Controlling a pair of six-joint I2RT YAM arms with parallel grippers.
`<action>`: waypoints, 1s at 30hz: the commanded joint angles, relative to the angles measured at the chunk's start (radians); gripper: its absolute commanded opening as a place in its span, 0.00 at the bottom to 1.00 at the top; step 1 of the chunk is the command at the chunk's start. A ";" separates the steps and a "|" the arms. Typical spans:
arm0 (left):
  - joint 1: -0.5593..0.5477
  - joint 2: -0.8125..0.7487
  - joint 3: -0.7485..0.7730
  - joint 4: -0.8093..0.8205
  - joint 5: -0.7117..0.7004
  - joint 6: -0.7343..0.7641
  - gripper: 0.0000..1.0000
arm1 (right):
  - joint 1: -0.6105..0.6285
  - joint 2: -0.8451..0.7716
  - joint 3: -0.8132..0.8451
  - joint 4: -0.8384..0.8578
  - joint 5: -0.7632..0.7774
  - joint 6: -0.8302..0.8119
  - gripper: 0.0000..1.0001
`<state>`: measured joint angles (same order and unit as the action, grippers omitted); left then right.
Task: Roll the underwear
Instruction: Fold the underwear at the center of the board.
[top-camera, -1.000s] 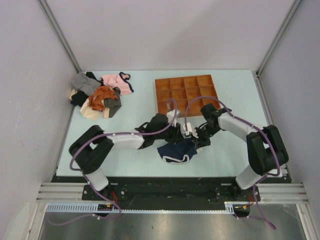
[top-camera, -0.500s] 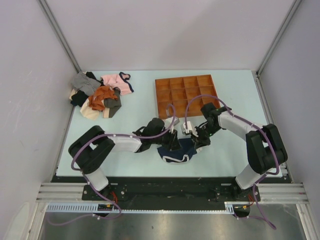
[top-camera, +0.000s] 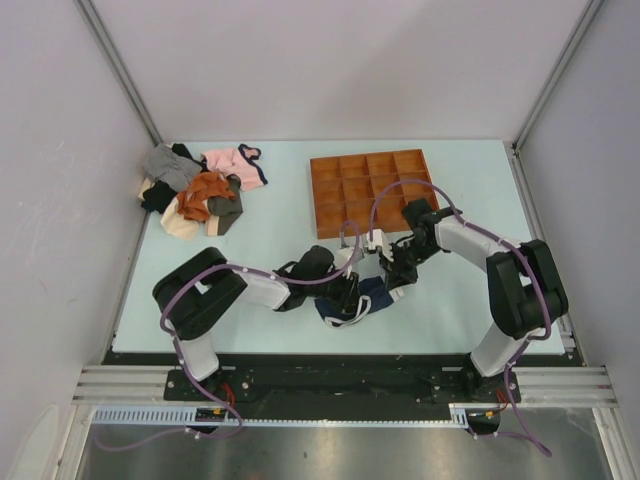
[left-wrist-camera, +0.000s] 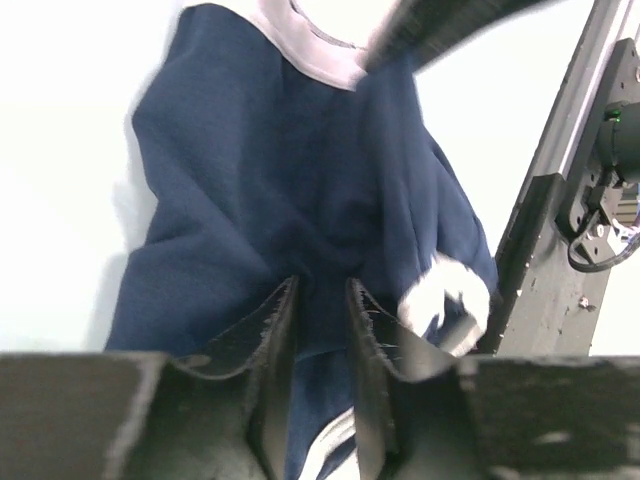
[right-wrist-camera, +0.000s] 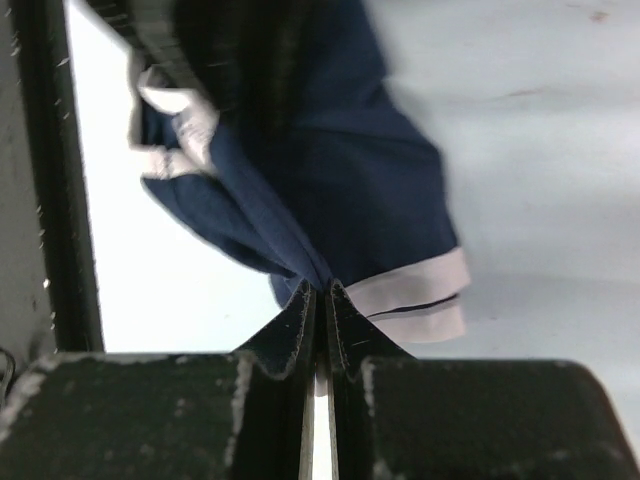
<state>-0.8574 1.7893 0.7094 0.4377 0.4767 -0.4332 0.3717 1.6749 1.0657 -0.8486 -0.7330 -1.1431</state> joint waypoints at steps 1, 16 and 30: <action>-0.002 -0.027 -0.070 -0.077 -0.052 0.021 0.34 | -0.010 0.054 0.057 0.057 -0.023 0.115 0.00; 0.066 -0.465 -0.157 -0.097 -0.211 -0.035 0.56 | -0.002 0.158 0.100 0.086 0.024 0.238 0.00; -0.103 -0.306 -0.081 0.114 -0.107 -0.096 0.52 | 0.009 0.201 0.131 0.111 0.066 0.348 0.00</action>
<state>-0.9295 1.4158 0.5705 0.4446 0.3450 -0.4961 0.3740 1.8614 1.1603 -0.7513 -0.6758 -0.8204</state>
